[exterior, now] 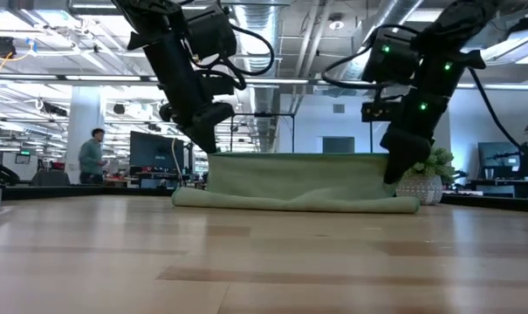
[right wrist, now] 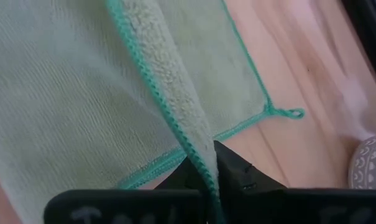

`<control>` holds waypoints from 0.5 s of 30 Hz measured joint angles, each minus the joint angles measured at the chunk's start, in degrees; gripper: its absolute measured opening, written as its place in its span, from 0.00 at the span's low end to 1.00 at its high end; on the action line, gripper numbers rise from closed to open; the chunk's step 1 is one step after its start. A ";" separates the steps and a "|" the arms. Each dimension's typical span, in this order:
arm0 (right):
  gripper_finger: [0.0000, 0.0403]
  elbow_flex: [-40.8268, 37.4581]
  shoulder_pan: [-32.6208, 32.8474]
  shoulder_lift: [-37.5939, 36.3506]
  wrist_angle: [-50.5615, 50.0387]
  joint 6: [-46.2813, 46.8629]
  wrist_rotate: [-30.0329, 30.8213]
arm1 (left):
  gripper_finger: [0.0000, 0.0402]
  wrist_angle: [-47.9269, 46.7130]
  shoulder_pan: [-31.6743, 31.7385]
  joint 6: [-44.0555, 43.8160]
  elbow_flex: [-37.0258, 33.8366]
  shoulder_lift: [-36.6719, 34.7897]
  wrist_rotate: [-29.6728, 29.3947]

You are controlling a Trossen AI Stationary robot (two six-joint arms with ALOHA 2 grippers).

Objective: Fold microfiber towels
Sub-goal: Fold the green towel

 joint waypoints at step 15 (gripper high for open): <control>0.14 1.45 -2.54 1.53 0.12 -0.39 0.04 | 0.06 0.02 1.82 -1.07 0.00 0.00 -0.23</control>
